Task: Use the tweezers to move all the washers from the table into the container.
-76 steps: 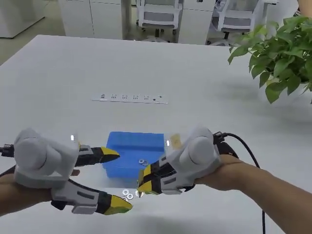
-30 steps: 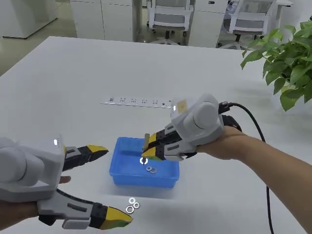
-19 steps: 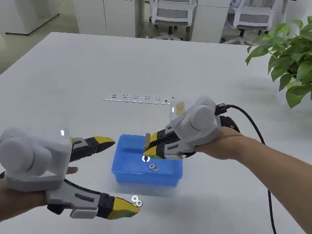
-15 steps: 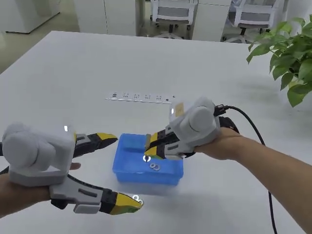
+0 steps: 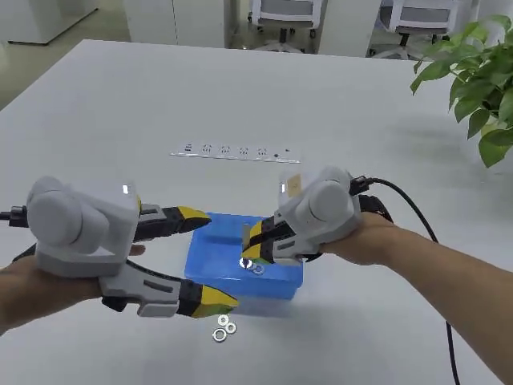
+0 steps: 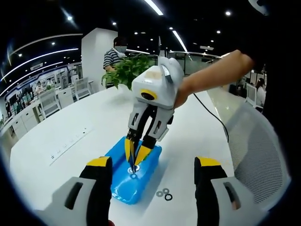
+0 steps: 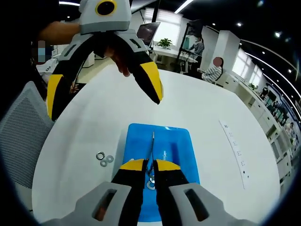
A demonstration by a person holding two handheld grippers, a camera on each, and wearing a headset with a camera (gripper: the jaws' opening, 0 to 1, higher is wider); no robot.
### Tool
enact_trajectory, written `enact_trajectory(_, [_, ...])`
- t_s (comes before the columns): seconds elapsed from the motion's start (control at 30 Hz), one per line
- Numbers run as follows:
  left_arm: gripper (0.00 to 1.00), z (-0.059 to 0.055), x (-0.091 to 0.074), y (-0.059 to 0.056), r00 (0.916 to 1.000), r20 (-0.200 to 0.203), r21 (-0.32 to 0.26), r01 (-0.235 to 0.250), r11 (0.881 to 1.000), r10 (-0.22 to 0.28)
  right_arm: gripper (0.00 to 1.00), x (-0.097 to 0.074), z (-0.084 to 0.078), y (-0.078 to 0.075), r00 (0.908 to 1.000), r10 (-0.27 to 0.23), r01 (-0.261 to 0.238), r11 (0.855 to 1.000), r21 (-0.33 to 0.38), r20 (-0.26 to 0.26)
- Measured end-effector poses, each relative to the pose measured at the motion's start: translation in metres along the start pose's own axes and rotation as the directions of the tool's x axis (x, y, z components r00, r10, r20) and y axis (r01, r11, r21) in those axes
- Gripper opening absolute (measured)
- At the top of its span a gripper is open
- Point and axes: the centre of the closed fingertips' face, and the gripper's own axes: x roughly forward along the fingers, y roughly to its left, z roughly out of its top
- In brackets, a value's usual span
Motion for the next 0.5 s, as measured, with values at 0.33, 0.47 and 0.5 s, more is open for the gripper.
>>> enact_trajectory(0.33, [0.49, 0.001, 0.016, 0.011, 0.9997, -0.014, 0.054, 0.023, 0.998, -0.023, 0.08, 0.006, -0.010, 0.006, 0.9995, 0.027, -0.027, 1.000, 0.000, -0.013])
enact_trajectory(0.47, [0.34, 0.001, 0.022, 0.018, 0.9995, -0.025, 0.073, 0.023, 0.997, -0.021, 0.09, 0.008, -0.010, 0.005, 0.9996, 0.030, -0.030, 0.999, 0.016, -0.002])
enact_trajectory(0.5, [0.32, 0.001, 0.024, 0.019, 0.9994, -0.025, 0.074, 0.027, 0.997, -0.025, 0.09, 0.008, -0.010, 0.005, 0.9996, 0.029, -0.029, 0.999, 0.017, -0.001])
